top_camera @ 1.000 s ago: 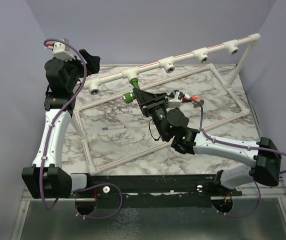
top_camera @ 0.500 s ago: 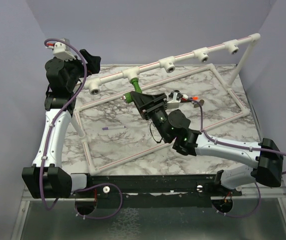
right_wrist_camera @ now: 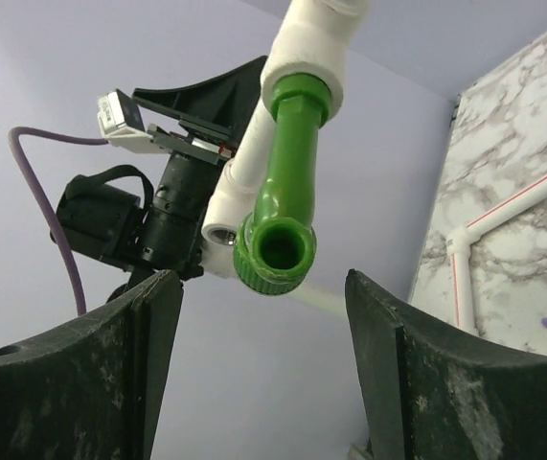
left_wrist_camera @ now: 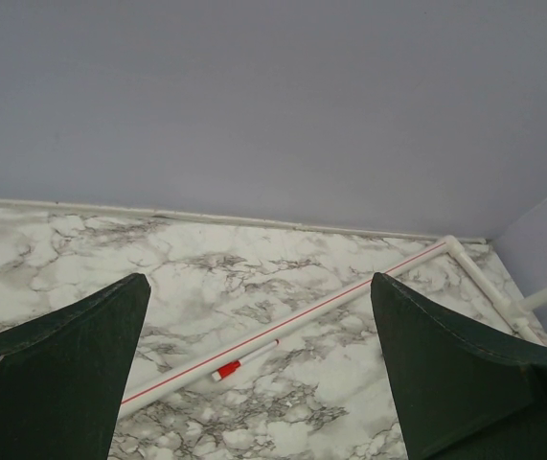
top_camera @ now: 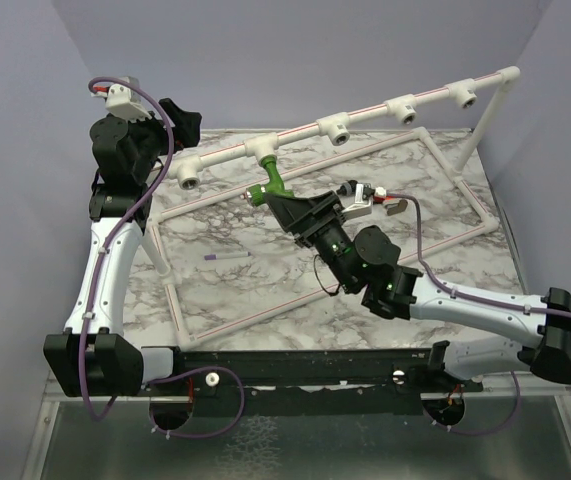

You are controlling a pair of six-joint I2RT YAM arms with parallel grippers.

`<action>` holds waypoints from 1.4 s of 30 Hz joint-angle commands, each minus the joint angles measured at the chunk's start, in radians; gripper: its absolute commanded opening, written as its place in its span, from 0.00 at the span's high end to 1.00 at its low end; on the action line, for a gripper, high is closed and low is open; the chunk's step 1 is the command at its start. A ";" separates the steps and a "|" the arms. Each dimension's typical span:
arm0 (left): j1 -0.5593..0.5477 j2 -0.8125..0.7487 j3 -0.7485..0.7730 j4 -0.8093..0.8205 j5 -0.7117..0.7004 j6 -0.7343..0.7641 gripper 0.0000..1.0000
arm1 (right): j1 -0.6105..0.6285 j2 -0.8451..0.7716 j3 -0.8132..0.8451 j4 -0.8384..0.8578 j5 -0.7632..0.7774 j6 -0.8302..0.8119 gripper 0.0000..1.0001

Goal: Install the water faucets

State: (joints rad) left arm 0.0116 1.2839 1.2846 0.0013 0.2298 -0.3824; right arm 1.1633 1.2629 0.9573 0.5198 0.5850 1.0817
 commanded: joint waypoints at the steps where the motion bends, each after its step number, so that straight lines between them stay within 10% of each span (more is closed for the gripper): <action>1: 0.004 0.070 -0.085 -0.190 0.017 -0.004 0.01 | 0.001 -0.053 0.011 -0.078 0.002 -0.217 0.27; 11: 0.004 0.074 -0.085 -0.190 0.019 -0.006 0.01 | 0.000 -0.126 0.044 -0.150 0.023 -0.734 0.25; 32: 0.004 0.071 -0.084 -0.189 0.018 -0.004 0.01 | 0.001 -0.114 0.263 -0.563 -0.433 -2.036 0.16; 42: 0.004 0.073 -0.084 -0.189 0.019 -0.004 0.01 | 0.009 -0.043 0.218 -0.468 -0.279 -2.527 0.14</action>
State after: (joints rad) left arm 0.0116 1.2854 1.2846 0.0025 0.2317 -0.3824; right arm 1.1645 1.1923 1.1942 -0.0067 0.2226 -1.1763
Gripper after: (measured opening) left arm 0.988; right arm 0.855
